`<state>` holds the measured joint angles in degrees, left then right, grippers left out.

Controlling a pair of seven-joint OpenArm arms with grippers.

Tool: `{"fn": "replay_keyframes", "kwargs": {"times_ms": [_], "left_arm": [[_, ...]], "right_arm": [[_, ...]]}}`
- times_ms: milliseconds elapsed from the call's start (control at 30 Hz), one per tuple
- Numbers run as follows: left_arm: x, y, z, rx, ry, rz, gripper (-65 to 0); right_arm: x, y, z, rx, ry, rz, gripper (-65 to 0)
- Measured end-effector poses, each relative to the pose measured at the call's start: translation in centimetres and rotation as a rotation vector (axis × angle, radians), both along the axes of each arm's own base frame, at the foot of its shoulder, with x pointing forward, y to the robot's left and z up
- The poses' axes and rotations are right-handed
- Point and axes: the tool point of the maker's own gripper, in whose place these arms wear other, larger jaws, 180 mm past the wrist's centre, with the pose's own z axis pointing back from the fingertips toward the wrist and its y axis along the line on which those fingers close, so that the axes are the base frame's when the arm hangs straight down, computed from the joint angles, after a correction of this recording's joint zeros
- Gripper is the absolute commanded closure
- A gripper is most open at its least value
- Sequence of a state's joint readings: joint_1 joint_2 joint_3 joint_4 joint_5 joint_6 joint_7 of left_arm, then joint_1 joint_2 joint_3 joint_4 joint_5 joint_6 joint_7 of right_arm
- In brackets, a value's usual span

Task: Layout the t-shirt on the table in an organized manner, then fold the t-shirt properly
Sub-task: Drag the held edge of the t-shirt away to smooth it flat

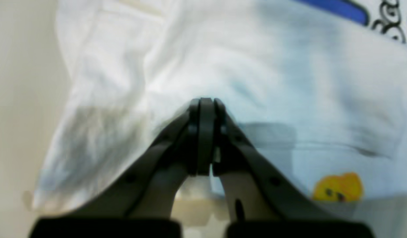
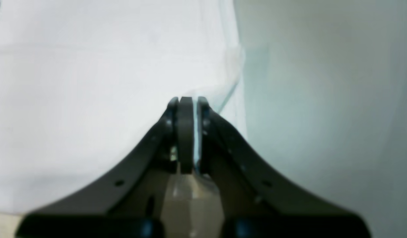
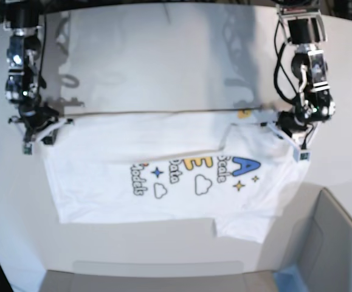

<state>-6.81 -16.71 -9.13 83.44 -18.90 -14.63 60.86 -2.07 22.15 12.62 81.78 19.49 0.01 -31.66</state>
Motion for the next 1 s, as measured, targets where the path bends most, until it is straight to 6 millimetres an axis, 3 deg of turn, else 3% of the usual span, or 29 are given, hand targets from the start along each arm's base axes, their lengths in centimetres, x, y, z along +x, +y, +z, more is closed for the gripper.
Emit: {"fn": "replay_keyframes", "kwargs": {"times_ms": [167, 267, 433, 600, 800, 1000], "left_arm": [[0.5, 0.2, -0.4, -0.011, -0.021, 0.009, 0.0], [-0.7, 0.4, -1.1, -0.001, -0.026, 0.009, 0.0], [-3.9, 0.1, -2.1, 0.016, 0.006, -0.011, 0.0], [-7.3, -0.8, -1.6, 0.04, 0.036, -0.05, 0.0], [-11.3, -1.6, -1.5, 0.056, 0.114, -0.09, 0.0], [-13.3, -1.9, -2.0, 0.043, 0.144, -0.099, 0.0]], "right_arm": [[0.1, -0.6, -0.8, 0.002, 0.056, -0.016, 0.0], [-1.0, -0.5, -1.5, 0.002, 0.059, -0.012, 0.0], [-4.2, 0.0, -1.7, -0.023, 0.071, 0.012, 0.0], [-7.4, 0.9, -1.6, -0.02, 0.091, 0.038, 0.0], [-10.9, -2.9, -1.4, -0.041, 0.124, -0.07, 0.0], [-13.2, -7.5, -0.6, -0.097, 0.159, -0.144, 0.0]]}}
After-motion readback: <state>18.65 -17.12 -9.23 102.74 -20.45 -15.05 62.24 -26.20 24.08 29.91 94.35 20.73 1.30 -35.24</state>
